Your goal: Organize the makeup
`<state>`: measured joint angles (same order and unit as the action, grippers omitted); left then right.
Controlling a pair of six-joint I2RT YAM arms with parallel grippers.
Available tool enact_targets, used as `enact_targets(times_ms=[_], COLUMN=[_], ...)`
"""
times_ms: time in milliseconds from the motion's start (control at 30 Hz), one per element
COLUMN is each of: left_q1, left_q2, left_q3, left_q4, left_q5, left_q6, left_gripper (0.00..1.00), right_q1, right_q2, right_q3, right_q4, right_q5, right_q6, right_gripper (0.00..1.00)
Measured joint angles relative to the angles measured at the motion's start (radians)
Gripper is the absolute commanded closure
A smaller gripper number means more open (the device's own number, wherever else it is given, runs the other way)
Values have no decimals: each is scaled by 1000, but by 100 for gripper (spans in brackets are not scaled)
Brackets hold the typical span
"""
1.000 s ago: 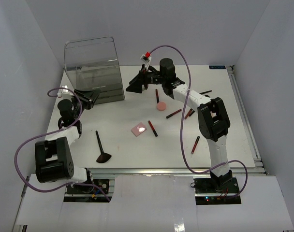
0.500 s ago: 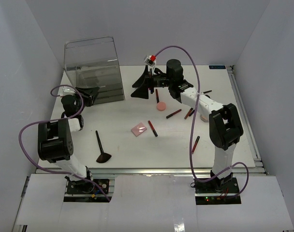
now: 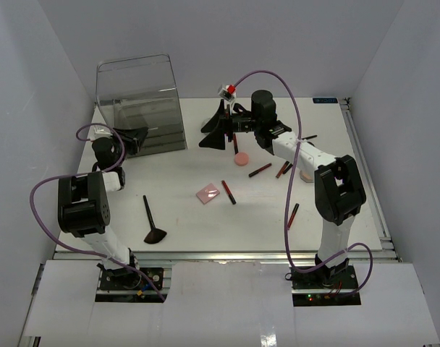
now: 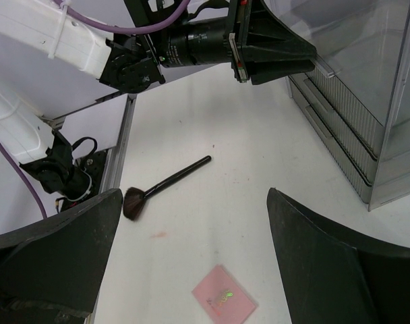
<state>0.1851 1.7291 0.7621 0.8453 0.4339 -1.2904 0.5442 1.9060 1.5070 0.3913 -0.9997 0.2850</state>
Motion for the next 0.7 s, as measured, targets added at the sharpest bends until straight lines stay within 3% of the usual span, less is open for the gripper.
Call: enact_targets(times_ms=[100,400,700], left_q1=[0,1,4], left_q2=[9,1,-236], left_q3=[1,-11,-123], left_q4=[12,23,1], left_q5=[3,15,16], left_q6=[-42,-82,-94], left_gripper=[100,100,100], right_q1=[0,0,11], right_q2=[0,2,107], right_q3=[0,10,235], right_q4=[-6,-71,-156], right_q5=[-2,6,61], right_q6=[-7,-31,16], right_gripper=[6,10,10])
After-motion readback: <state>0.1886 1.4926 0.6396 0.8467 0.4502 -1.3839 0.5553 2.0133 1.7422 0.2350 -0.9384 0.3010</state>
